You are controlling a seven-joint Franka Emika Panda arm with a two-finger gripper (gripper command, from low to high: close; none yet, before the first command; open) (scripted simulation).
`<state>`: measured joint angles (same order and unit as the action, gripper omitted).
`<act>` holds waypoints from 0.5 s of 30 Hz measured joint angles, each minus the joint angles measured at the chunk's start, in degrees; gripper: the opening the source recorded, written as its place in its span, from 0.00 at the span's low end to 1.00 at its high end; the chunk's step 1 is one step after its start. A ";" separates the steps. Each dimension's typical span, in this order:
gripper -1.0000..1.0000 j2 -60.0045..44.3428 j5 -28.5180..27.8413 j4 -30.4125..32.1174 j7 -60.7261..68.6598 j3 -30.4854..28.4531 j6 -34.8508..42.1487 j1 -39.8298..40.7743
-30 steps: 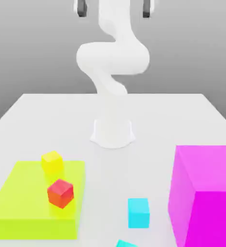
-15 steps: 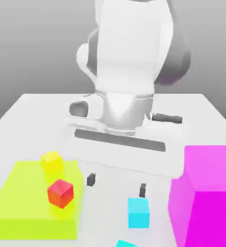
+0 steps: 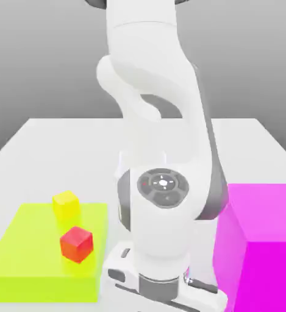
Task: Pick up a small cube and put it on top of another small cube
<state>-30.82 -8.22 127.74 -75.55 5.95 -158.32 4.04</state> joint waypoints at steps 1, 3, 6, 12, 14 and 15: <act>0.00 0.00 0.00 0.00 -0.01 0.01 -0.03 0.00; 0.00 0.24 0.06 0.06 0.03 0.08 0.20 0.07; 0.00 5.39 1.22 1.23 0.89 1.30 4.19 1.04; 0.00 17.28 2.60 7.12 2.40 -0.67 10.44 4.53; 0.00 21.30 3.17 9.52 3.02 -1.82 12.06 5.96; 0.00 23.33 3.55 10.73 3.39 -2.41 12.86 6.68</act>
<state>-7.49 -4.67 138.47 -72.15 3.54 -145.46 10.73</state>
